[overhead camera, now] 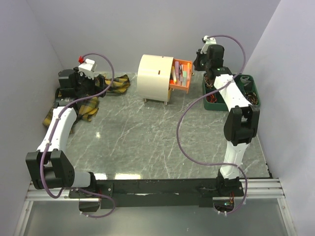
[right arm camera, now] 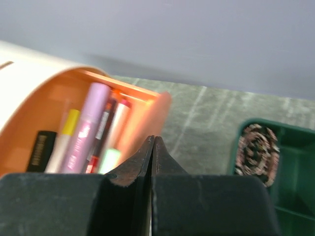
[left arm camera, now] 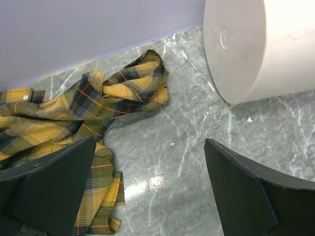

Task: Sort the stationery into containers
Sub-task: Close the drawer in the storage box.

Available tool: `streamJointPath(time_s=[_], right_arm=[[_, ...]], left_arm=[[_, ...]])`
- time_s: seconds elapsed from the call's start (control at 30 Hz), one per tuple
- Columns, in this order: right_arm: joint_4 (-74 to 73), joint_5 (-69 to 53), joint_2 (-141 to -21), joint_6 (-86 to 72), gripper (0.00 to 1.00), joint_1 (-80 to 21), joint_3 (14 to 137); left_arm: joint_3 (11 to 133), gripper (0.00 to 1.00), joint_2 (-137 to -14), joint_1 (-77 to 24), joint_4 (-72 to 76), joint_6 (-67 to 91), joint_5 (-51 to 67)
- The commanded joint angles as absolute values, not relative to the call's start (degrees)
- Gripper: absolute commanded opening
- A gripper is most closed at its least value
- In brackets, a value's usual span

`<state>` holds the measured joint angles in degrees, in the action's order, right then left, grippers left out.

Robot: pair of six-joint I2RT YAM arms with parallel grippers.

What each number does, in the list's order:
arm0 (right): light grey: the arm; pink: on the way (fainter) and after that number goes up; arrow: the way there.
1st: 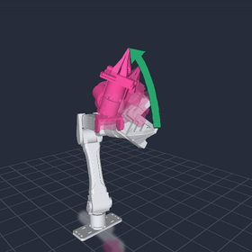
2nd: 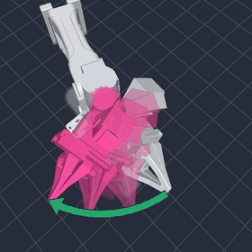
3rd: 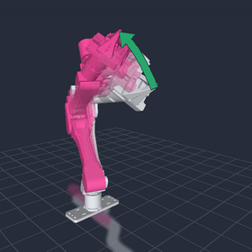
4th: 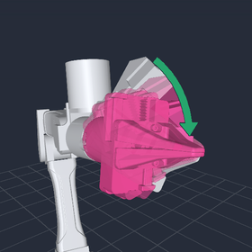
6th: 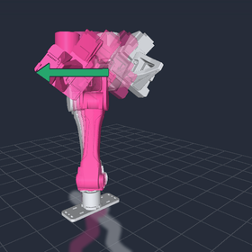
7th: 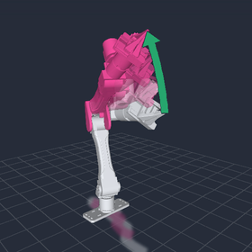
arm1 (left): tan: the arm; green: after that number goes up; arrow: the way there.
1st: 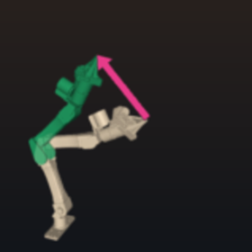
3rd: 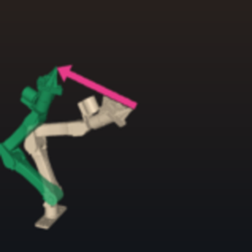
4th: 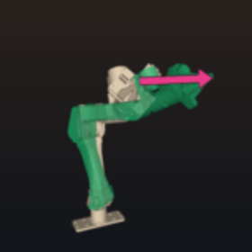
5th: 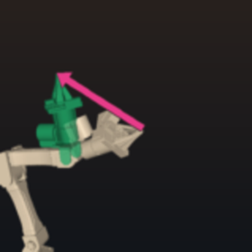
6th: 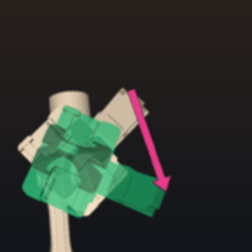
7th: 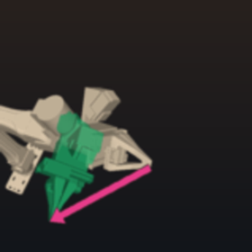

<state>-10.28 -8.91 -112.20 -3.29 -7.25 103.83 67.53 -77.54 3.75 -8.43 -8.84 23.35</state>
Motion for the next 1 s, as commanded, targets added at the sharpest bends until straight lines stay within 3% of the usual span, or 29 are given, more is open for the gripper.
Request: streamJointPath(time_s=[0.0,0.43,0.97], right_arm=[[-10.28,-11.69,-114.08,-4.83,0.00,-9.84,109.42],[-10.20,-13.18,-115.49,-8.35,0.01,-14.59,110.30],[-9.14,-12.92,-117.60,-10.11,0.04,-18.63,111.27]], left_arm=[[68.20,0.99,-78.31,3.43,-7.04,-10.54,22.59],[81.21,0.99,-96.14,-5.97,-0.44,-16.08,8.18],[82.97,0.99,-98.79,-13.01,1.41,-16.79,5.63]])
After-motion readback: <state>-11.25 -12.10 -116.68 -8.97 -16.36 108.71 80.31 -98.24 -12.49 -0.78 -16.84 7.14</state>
